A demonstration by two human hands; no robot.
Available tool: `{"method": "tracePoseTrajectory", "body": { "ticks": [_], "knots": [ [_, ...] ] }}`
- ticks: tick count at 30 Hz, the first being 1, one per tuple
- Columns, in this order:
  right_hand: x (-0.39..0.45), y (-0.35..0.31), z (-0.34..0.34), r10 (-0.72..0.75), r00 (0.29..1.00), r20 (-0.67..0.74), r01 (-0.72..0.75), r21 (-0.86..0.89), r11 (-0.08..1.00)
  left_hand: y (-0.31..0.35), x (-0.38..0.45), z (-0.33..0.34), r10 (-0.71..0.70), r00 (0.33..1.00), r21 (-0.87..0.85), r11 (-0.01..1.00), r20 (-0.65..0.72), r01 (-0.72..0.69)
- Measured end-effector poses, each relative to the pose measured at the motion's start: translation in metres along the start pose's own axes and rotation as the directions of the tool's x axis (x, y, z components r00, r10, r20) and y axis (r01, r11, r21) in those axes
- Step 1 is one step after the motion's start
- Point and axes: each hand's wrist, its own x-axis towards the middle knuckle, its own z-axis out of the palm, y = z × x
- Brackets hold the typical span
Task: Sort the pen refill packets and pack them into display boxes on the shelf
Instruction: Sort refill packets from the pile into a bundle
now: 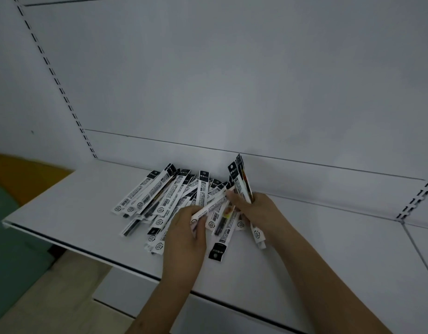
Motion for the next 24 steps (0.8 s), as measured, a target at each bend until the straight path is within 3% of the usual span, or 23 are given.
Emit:
{"method": "tracePoseTrajectory", "body": {
  "ticks": [5,13,18,24],
  "knots": [
    [-0.003,-0.008,0.005,-0.038,0.995,0.095,0.002,0.351,0.936,0.016,0.005,-0.003,-0.067,0.988,-0.214,0.972,0.137,0.095],
    [0.005,-0.005,-0.004,-0.017,0.999,-0.045,0.039,0.534,0.845,0.03,0.002,0.014,0.036,0.922,-0.335,0.937,0.386,0.103],
    [0.003,-0.006,-0.023,-0.264,0.949,-0.175,0.315,0.437,0.843,0.02,-0.005,0.018,0.133,0.94,-0.157,0.984,0.315,-0.087],
    [-0.003,-0.017,-0.047,-0.419,0.867,-0.27,0.489,0.3,0.819,0.015,-0.004,0.02,0.168,0.953,-0.099,0.984,0.25,-0.147]
  ]
}}
